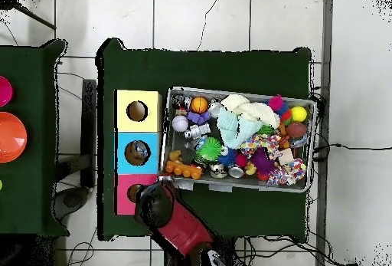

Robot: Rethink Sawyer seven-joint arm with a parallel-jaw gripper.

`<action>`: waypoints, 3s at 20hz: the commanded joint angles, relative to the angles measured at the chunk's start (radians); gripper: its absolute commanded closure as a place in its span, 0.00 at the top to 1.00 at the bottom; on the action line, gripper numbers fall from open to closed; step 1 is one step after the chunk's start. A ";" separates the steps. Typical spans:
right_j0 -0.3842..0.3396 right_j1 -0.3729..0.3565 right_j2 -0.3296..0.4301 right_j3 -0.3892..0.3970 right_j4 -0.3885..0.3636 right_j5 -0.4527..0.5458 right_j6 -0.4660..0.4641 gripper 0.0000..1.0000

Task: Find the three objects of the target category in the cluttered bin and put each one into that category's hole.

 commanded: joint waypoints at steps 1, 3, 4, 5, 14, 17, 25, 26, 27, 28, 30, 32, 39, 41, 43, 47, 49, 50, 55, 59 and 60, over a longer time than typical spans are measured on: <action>0.097 0.029 -0.116 -0.066 -0.038 0.082 0.025 1.00; 0.109 0.039 -0.125 -0.081 -0.032 0.089 0.031 1.00; 0.124 0.040 -0.133 -0.090 -0.028 0.103 0.042 1.00; 0.128 0.041 -0.138 -0.093 -0.030 0.106 0.044 1.00; 0.161 0.046 -0.167 -0.121 -0.040 0.143 0.076 1.00; 0.169 0.044 -0.174 -0.126 -0.043 0.151 0.080 1.00; 0.143 0.090 -0.167 -0.144 -0.040 0.105 0.087 1.00; 0.142 0.096 -0.170 -0.149 -0.035 0.104 0.092 1.00; 0.145 0.104 -0.177 -0.157 -0.029 0.102 0.095 1.00; 0.140 0.107 -0.174 -0.160 -0.026 0.099 0.099 1.00; 0.126 0.115 -0.166 -0.169 -0.025 0.094 0.102 1.00; 0.101 0.119 -0.144 -0.172 -0.034 0.079 0.101 1.00; 0.075 0.138 -0.123 -0.208 -0.044 0.078 0.092 1.00; 0.063 0.144 -0.112 -0.213 -0.050 0.071 0.092 1.00; 0.062 0.149 -0.106 -0.217 -0.049 0.064 0.098 1.00; 0.072 0.163 -0.105 -0.235 -0.035 0.066 0.111 1.00; 0.078 0.170 -0.104 -0.242 -0.028 0.066 0.118 1.00; 0.076 0.173 -0.098 -0.244 -0.027 0.061 0.122 1.00; 0.079 0.195 -0.073 -0.259 -0.013 0.031 0.151 1.00; 0.101 0.227 -0.078 -0.290 0.010 0.031 0.162 1.00; 0.110 0.236 -0.083 -0.300 0.018 0.037 0.162 1.00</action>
